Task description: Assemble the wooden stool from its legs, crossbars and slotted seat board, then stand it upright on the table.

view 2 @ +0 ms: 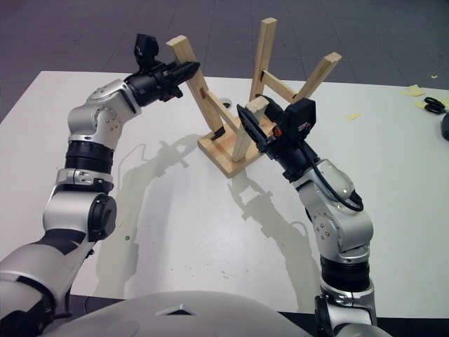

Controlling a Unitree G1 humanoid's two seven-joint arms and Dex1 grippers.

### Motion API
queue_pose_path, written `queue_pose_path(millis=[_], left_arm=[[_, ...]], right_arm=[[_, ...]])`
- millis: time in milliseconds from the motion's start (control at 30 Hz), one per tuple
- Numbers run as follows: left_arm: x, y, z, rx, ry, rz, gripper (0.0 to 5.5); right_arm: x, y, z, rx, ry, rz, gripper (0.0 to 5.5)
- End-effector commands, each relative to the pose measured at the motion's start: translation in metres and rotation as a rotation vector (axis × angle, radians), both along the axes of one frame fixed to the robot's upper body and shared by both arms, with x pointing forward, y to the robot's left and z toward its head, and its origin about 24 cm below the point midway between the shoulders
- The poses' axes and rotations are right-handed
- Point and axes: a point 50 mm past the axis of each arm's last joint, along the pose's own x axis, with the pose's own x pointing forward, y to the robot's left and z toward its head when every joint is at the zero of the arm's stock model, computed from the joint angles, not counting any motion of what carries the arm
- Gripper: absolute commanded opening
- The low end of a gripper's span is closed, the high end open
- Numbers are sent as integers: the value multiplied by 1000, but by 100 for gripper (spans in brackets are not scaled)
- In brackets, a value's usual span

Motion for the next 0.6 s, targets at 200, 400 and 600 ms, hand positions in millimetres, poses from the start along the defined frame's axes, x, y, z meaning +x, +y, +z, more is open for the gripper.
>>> queue_pose_path(millis=[200, 400, 600], left_arm=[[1, 4, 12, 25, -27, -25, 104], [-3, 2, 8, 36, -10, -49, 104], [-5, 5, 8, 67, -13, -53, 104]], right_arm=[[-1, 0, -8, -4, 48, 13, 213], [-1, 0, -8, -7, 46, 10, 213], [0, 0, -8, -7, 44, 5, 213]])
